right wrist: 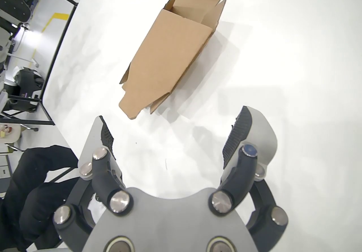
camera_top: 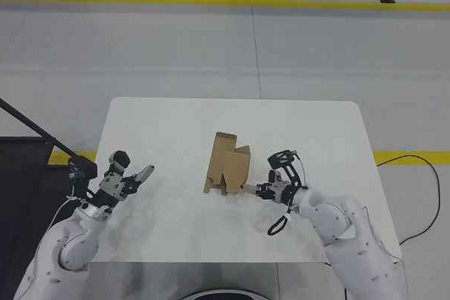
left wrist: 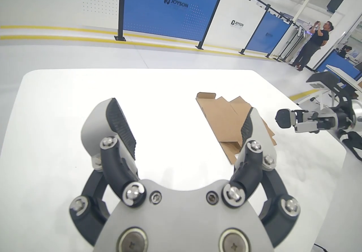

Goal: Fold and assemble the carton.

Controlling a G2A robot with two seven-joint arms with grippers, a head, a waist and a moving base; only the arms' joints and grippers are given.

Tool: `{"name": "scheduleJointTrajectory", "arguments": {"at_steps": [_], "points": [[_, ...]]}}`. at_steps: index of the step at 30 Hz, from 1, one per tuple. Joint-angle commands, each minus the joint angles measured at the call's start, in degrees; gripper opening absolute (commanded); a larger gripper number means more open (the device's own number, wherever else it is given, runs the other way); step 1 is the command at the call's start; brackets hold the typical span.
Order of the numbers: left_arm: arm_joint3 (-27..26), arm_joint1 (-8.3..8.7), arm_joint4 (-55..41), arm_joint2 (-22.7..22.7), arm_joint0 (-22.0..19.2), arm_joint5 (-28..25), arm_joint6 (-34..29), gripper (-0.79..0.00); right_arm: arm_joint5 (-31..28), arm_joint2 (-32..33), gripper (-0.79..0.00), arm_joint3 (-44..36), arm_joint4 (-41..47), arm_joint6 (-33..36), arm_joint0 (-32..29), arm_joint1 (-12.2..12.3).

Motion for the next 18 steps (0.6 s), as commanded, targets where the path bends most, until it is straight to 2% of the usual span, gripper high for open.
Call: {"name": "scheduleJointTrajectory", "arguments": {"at_steps": [1, 6, 18], "points": [[-0.04, -0.01, 0.45, 0.07, 0.22, 0.09, 0.35, 0.0, 1.46, -0.99, 0.0, 2.49, 0.71, -1.29, 1.97, -0.36], [-0.04, -0.01, 0.45, 0.07, 0.22, 0.09, 0.35, 0.0, 0.2, -2.61, 0.0, 8.55, 7.59, -0.92, 5.99, -1.16], [-0.04, -0.01, 0.45, 0.07, 0.22, 0.09, 0.35, 0.0, -2.85, -6.74, 0.0, 17.82, 14.54, -0.32, 11.32, -2.53]]}}
